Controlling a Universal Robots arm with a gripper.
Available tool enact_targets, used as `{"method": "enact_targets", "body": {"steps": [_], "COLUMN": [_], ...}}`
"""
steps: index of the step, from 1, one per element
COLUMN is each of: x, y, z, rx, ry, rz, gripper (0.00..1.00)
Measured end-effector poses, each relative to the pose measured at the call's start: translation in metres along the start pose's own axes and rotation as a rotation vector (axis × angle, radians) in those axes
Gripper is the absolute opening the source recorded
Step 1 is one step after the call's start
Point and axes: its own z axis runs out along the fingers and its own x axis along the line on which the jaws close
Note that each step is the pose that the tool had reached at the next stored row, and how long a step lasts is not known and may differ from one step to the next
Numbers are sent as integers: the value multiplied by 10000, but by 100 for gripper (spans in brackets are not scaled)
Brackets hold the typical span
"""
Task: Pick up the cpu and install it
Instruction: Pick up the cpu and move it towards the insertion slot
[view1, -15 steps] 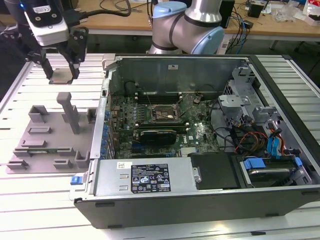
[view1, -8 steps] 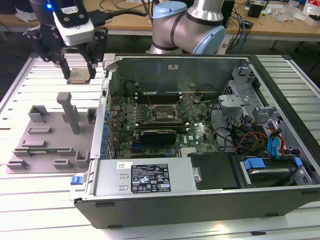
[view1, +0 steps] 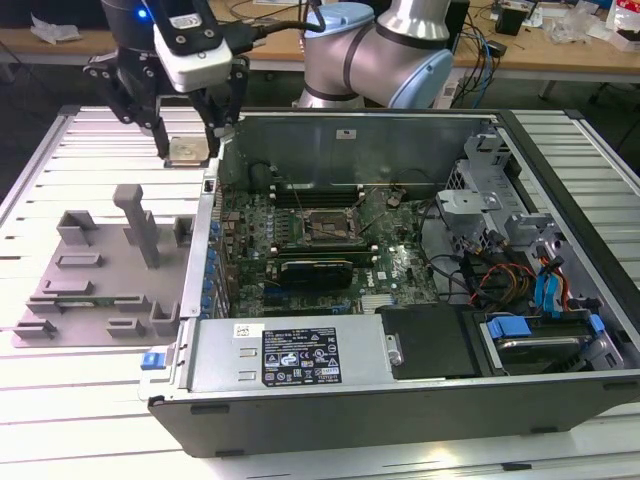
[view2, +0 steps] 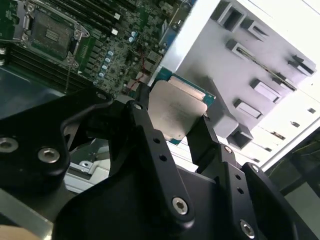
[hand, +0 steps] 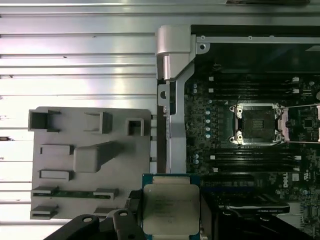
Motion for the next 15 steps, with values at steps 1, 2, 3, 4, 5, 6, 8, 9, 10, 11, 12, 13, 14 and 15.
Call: {"method": "enact_targets", "body": {"steps": [1,2,3,4,5,6,8,9,10,11,12,13,14,15], "x": [-54,-102,-138,-168,-188,-221,-342,-417,-447,-479,-530,-570,-609,-675], "y": [0,1,1,1,1,1,2,2,2,2,2,2,3,3], "z": [0,0,0,-1,0,-1,-1,-2,-2,-2,-2,-2,-2,-3], "rx": [-1,-1,0,0,-1,-1,-1,-1,0,-1,-1,0,-1,0], "ry": [-1,0,0,0,-1,-1,0,0,0,-1,-1,0,-1,0], "rz": [-1,0,0,-1,0,0,0,-1,1,0,0,-1,0,0], "gripper": [55,55,55,55,55,55,55,55,55,55,55,55,55,55]}}
